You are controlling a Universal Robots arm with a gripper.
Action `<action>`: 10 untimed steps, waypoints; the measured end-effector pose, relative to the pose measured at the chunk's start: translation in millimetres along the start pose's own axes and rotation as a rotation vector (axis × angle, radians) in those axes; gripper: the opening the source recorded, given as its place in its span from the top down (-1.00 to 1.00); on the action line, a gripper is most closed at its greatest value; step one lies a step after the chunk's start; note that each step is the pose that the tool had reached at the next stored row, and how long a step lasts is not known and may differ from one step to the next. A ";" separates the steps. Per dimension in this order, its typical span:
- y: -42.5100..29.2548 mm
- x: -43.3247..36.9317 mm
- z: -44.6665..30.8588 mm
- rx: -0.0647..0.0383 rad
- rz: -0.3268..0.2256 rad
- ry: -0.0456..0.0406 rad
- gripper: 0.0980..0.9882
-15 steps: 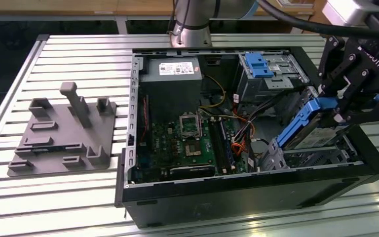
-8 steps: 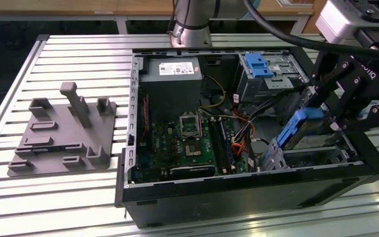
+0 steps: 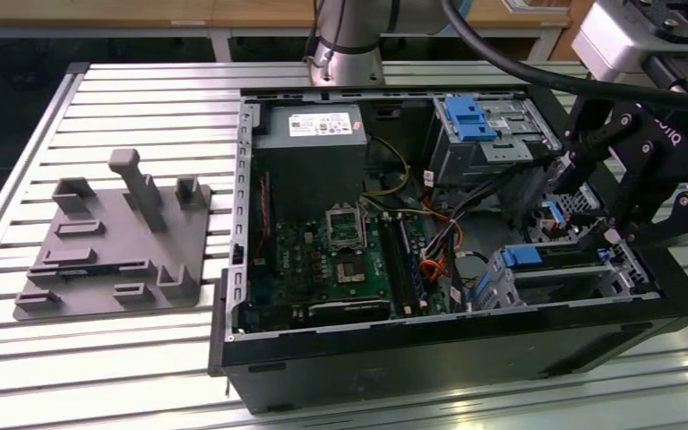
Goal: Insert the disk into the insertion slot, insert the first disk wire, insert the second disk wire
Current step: 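Insert the disk into the insertion slot, then insert the first disk wire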
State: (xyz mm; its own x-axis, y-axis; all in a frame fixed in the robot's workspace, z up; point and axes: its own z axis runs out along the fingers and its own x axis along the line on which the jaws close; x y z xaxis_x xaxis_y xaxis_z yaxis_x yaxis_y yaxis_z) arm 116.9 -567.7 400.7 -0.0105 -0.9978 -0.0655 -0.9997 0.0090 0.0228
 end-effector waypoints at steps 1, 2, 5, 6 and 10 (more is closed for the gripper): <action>0.0 0.0 0.0 0.000 0.000 0.0000 -0.15; 0.0 0.0 0.0 0.000 0.000 0.0000 -0.15; 0.0 0.0 0.0 -0.001 0.000 0.0000 -0.15; 0.0 0.0 0.0 -0.001 0.000 0.0000 -0.15; 0.0 0.0 0.0 -0.001 0.000 0.0000 -0.15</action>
State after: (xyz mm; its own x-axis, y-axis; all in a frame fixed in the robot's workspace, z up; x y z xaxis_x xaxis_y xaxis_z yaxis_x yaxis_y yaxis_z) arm 116.9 -567.7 400.7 -0.0106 -0.9978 -0.0655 -0.9997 0.0090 0.0238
